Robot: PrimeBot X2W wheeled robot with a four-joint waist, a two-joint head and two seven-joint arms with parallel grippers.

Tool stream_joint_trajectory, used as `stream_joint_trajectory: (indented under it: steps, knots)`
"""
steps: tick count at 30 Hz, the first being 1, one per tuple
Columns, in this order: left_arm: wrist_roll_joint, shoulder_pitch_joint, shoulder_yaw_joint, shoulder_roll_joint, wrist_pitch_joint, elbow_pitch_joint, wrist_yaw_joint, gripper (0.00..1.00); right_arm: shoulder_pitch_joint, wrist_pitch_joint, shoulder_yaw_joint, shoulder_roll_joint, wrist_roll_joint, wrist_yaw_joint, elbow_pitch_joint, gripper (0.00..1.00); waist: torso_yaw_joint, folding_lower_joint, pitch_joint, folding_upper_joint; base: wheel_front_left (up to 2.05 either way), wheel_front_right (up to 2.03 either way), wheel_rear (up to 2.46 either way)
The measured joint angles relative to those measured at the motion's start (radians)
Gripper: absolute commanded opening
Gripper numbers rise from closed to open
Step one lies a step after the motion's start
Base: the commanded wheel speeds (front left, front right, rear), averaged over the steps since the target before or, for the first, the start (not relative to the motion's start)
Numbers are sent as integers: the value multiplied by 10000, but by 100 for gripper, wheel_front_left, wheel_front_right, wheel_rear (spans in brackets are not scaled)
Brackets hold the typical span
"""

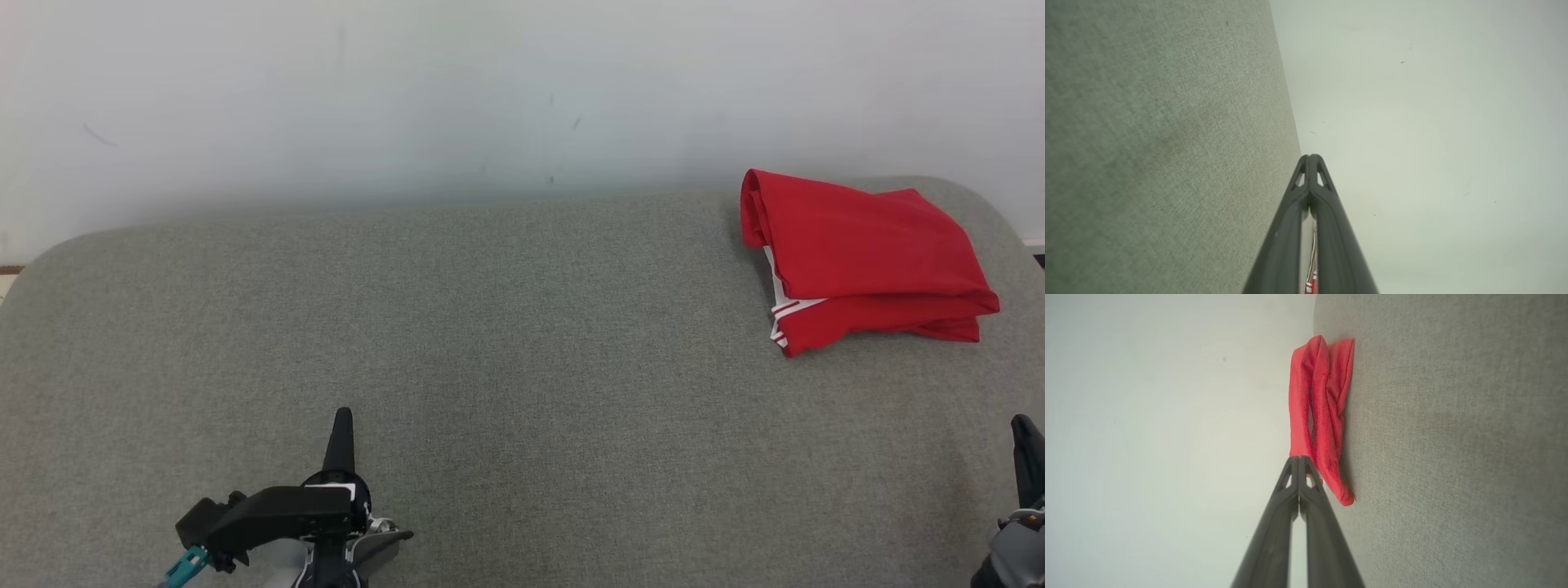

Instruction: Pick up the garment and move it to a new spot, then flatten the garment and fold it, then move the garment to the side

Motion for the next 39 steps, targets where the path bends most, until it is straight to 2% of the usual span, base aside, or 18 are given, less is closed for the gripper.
stream_joint_trajectory:
  steps: [18, 39]
  knots:
    - [-1379, -485, -374, 2, -27, 412, -167, 0, -322, 522, -571, -69, 1043, 0, 314, 0, -60, 0, 63, 0, 0, 0, 0]
    - [-1381, -503, -380, 2, -27, 418, -167, 0, -340, 522, -575, -81, 1053, 0, 318, 0, -60, 0, 63, 0, 0, 0, 0]
